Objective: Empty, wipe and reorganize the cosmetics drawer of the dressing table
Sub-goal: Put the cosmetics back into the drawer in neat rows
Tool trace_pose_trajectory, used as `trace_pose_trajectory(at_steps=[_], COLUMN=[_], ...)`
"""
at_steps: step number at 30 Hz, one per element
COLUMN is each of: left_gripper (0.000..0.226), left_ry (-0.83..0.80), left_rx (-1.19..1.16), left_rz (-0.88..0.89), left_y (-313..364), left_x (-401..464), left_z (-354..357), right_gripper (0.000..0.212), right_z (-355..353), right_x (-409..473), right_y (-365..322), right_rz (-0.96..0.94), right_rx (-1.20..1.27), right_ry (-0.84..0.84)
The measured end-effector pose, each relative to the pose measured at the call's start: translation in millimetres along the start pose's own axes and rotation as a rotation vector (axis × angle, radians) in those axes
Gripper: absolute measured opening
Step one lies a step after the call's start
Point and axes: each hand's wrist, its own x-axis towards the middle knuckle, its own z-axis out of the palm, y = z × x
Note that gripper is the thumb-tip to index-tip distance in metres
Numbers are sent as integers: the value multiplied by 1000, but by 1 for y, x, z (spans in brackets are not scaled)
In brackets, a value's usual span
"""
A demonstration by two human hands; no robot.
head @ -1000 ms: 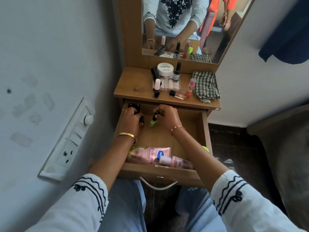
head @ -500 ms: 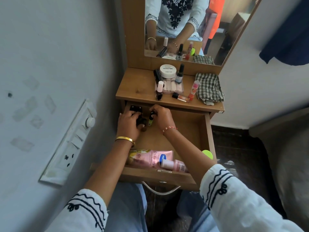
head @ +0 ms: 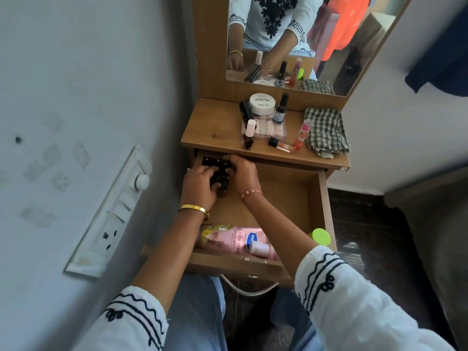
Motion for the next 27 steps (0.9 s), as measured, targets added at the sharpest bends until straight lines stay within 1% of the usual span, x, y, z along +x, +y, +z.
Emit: trace_pose_trajectory(at_steps=[3,6,9,11,13,16,20,27], left_gripper=[41,41,41,41,40,40,41,40], left_ry=[23,31,26,18,9,-4,-33,-33], left_rx=[9,16,28,38,57,71,87,106], left_rz=[16,20,30,42,44,31,29,19], left_y=[-2,-5,-5,-4,-5,-7,-8,-7], left_x=[1,3,4,5,6,6,8,7], left_z=[0,0,1,1,1,3,4,5], right_gripper=[38,28,21,23,31,35,27,29], right_z=[-1,-7,-10,-9,-4,3,9,6], right_x=[-4,-13,-25,-31,-33,-31,-29,-22], right_y=[2,3,6,4,2,0,0,3], right_rz=[21,129,209,199,177,146,104,97], right_rx=[39,127,190,201,162,79,31,-9], right_ry=[46,134,108,30,-37,-75,-64,-30])
